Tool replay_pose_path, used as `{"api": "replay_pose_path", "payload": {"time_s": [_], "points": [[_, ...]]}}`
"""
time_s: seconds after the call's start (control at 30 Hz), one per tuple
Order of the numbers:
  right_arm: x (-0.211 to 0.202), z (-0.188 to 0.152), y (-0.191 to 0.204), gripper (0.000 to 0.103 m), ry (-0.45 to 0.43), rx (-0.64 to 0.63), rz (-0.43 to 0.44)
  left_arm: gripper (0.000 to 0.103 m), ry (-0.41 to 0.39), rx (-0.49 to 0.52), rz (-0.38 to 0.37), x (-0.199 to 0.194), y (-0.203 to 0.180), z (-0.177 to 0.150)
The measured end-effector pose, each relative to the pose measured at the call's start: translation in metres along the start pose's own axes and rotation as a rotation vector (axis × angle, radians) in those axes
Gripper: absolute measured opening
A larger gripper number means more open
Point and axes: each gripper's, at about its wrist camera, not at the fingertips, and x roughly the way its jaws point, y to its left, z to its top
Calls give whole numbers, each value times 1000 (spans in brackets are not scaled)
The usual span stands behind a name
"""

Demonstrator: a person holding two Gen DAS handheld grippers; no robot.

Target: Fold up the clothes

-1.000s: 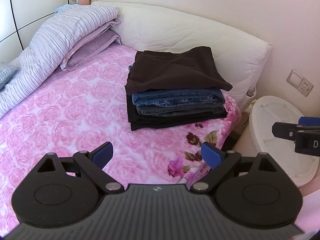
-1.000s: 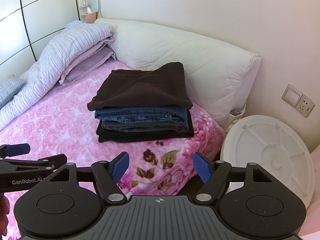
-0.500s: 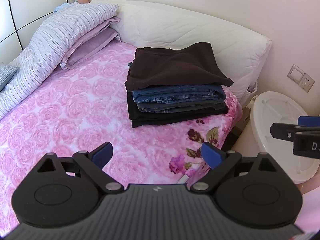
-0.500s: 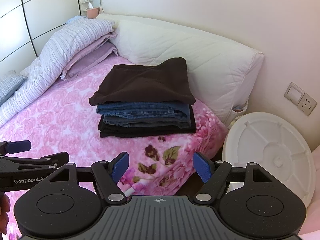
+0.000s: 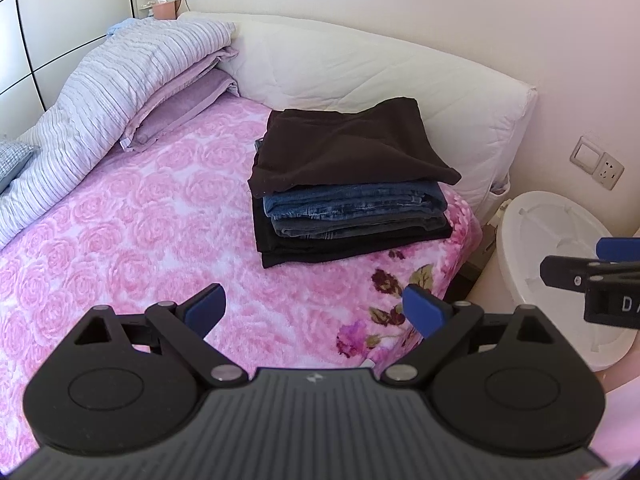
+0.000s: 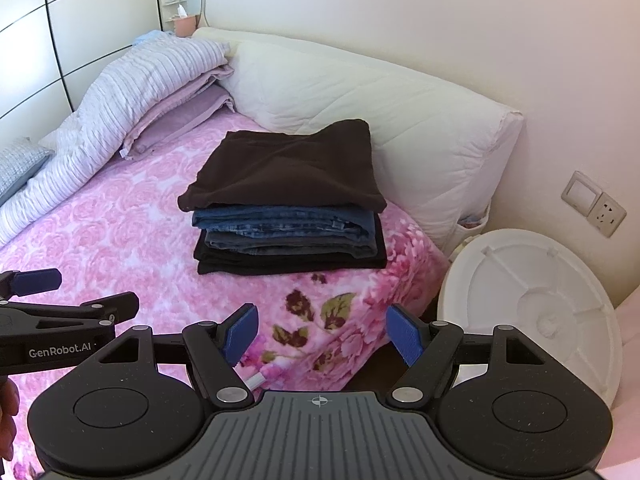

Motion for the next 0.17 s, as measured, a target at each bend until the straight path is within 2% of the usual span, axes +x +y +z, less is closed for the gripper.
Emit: {"api": "replay_pose_path", "payload": {"time_s": [0.17], "points": [[-3, -3, 4, 74, 5, -3, -7, 94, -19, 0, -10, -5, 2, -5]]}}
